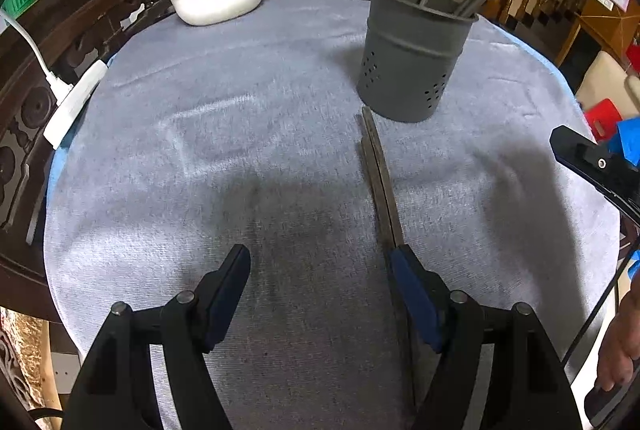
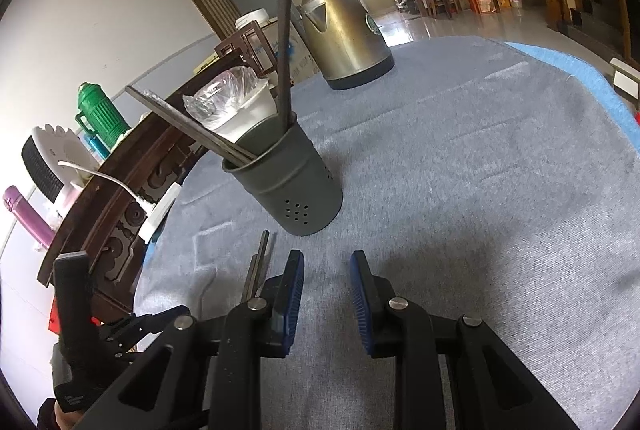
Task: Organize utensils
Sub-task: 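Close the left gripper on a chopstick while the right gripper grasps another chopstick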
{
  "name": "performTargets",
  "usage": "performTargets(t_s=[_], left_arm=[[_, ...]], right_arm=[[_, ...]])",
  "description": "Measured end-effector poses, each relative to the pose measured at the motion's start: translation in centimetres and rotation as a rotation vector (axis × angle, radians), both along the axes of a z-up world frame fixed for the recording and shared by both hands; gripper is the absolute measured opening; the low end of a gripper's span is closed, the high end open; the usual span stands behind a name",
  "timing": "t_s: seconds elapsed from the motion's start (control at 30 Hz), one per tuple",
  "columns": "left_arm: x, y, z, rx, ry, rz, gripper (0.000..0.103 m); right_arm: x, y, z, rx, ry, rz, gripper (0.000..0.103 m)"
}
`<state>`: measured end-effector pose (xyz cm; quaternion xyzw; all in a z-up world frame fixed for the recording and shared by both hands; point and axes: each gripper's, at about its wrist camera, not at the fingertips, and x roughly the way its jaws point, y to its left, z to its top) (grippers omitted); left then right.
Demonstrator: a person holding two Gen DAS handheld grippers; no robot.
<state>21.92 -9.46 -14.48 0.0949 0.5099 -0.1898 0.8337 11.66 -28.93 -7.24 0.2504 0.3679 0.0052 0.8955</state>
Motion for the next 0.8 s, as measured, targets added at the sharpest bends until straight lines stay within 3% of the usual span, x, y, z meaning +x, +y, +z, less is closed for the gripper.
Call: performTargets(t_s=[0.43,0.57,0.67,0.8], left_arm=[[0.8,1.2,-0.7,-0.018,0.000,0.022,0.076],[1.3,2.4,-1.6,0.017,0.017,0.059,0.076],[1.0,2.8,-0.4,-0.050,-0.010,0.067,0.076],[1.1,1.8,0.1,-0.031,-0.028,0.028,0.076]], right_arm=[[0.1,0.5,-0.5,-0.003,0.016,0.022,0.027],[0.1,0.3,-0.7,0.008,0.019,0.013,0.027],[0.1,0.6,-0.8,0.002,0.021,0.018,0.027],[0.2,0.9,-0.7,-0.001,0.020,0.029,0.027]])
